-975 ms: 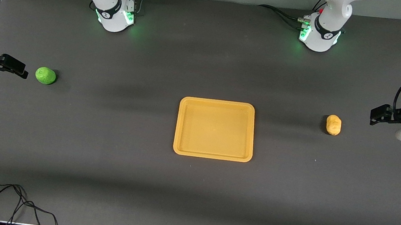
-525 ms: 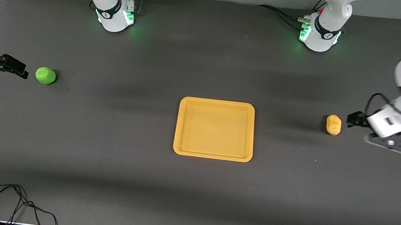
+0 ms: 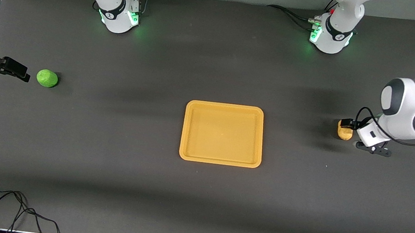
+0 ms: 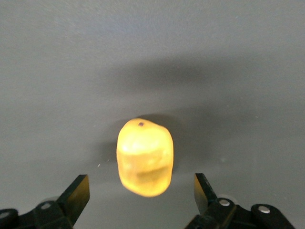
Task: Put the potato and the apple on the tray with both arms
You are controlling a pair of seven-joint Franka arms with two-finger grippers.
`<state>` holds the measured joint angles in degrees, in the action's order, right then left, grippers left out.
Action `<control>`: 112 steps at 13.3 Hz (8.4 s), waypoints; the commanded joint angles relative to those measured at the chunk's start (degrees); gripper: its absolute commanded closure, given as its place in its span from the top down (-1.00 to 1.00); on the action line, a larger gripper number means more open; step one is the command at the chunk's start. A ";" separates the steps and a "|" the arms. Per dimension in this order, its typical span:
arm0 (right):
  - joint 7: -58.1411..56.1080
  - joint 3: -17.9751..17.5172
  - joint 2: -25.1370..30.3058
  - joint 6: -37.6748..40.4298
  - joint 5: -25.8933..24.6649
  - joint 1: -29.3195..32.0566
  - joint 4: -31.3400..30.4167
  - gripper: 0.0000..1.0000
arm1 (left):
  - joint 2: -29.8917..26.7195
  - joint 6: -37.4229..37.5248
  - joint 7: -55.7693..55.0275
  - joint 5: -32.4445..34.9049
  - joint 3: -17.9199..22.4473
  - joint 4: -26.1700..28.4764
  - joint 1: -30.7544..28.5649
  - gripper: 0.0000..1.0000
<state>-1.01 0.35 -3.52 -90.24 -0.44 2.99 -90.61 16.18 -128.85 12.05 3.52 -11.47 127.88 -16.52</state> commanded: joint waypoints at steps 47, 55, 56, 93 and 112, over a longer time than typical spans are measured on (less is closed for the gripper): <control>-47.16 31.03 -10.38 -59.12 17.66 -3.51 -49.78 -0.34 | -10.10 28.46 -8.11 5.27 -9.54 -31.90 0.19 1.00; -32.14 31.12 -9.49 -19.50 3.52 -10.79 -13.86 -0.43 | -13.53 33.31 1.57 -1.22 -8.92 -31.65 -4.74 1.00; -30.65 31.21 -9.58 -14.92 3.25 -12.29 -9.37 -0.43 | -14.23 33.14 1.57 -2.80 -8.66 -31.11 -4.92 1.00; 56.47 16.62 -53.99 -26.51 15.73 -55.11 33.39 1.00 | -14.94 34.72 -3.26 -0.99 -7.16 -31.55 -3.43 1.00; 10.70 1.87 2.55 -1.69 3.34 -9.70 -2.47 1.00 | -15.20 33.92 -3.79 -0.98 -8.38 -31.72 -2.73 1.00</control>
<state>14.16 6.41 -4.08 -89.97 4.09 -12.90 -89.20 1.63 -95.29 9.47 1.51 -19.15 96.78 -20.46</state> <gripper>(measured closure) 0.000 0.000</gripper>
